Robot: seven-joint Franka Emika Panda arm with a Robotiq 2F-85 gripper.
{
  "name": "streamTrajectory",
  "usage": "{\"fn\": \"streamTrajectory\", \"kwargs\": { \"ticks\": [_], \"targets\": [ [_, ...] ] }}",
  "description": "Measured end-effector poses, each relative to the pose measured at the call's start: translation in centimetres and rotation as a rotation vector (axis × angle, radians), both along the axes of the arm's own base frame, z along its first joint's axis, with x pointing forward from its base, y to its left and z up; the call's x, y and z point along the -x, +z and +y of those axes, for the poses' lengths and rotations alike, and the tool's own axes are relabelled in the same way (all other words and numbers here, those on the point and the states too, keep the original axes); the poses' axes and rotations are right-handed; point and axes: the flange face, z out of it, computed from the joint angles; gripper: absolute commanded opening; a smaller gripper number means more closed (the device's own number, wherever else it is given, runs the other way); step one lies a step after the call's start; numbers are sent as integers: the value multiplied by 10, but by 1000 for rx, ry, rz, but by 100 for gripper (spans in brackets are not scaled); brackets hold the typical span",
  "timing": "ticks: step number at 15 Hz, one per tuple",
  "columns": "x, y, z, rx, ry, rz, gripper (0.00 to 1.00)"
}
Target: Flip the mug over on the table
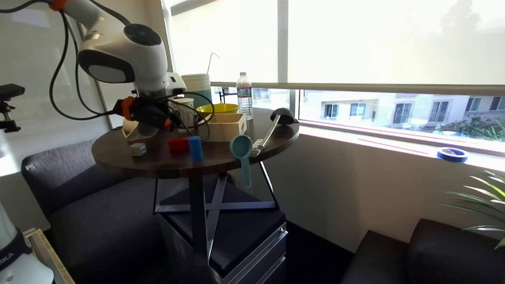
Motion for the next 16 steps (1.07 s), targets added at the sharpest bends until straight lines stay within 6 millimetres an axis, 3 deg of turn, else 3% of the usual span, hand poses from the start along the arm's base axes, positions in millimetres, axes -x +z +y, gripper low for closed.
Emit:
{"fn": "streamTrajectory", "kwargs": {
  "ticks": [7,13,16],
  "targets": [
    [13,49,18,349,225,-57,100],
    [20,67,88,442,516,-163,100],
    [24,69,112,479,664,-213,100]
  ]
}}
